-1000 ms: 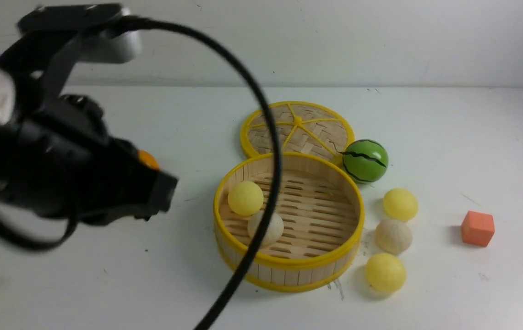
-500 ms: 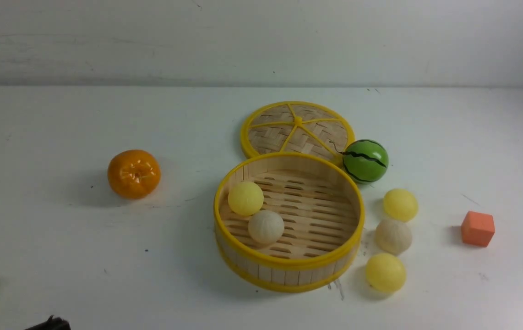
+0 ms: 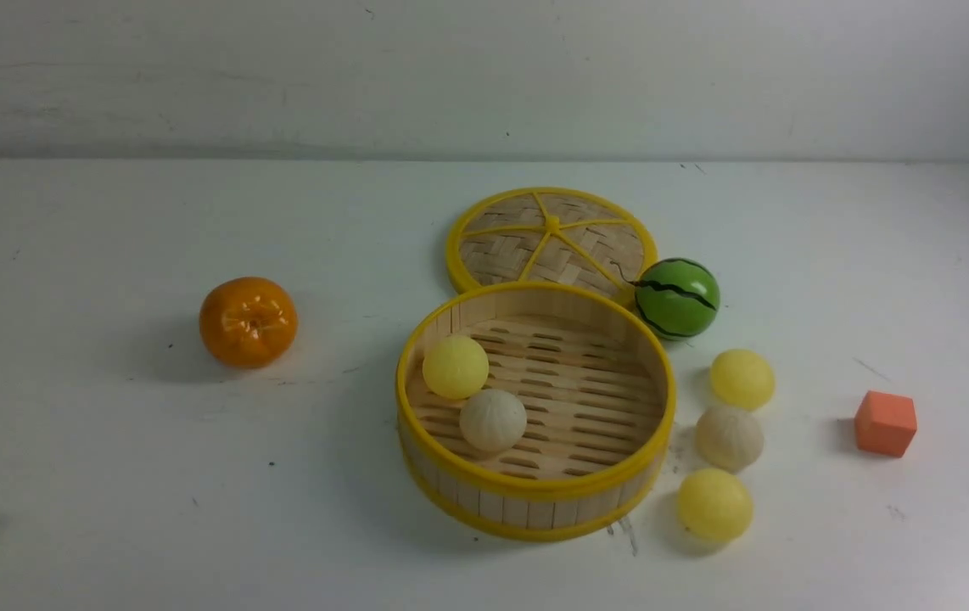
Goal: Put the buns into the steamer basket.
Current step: Use the right arm to grab a steamed stuffed bun, then use the right arm to put the steamed stuffed bun into the steamer, then use the right arm to grab a steamed stuffed bun, then use the right arm to put the steamed stuffed bun into the steamer, then use the right arm to grab a steamed stuffed bun, then use the right arm to put the steamed stuffed bun into the steamer
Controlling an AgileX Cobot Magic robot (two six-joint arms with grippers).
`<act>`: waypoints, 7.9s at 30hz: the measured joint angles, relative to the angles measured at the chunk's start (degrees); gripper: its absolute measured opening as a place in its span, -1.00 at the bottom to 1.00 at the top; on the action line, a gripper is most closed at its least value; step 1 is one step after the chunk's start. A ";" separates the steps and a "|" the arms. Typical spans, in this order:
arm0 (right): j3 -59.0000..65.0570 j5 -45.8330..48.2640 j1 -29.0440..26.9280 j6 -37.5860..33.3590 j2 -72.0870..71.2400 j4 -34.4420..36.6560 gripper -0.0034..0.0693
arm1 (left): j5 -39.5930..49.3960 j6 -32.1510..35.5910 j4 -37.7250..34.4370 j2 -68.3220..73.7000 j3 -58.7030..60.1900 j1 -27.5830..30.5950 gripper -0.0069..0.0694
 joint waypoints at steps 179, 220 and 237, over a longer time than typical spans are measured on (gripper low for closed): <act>-98.75 40.62 17.70 -19.34 118.86 2.53 0.19 | 0.40 0.07 -0.11 0.00 0.00 0.00 -0.62; -97.09 46.90 5.70 -12.19 122.52 -7.56 -0.29 | 0.40 0.07 -0.11 -0.32 0.00 0.00 -0.52; -97.99 49.29 5.83 -17.57 120.24 -8.52 -0.91 | 0.40 0.07 -0.11 -0.32 0.00 0.00 -0.48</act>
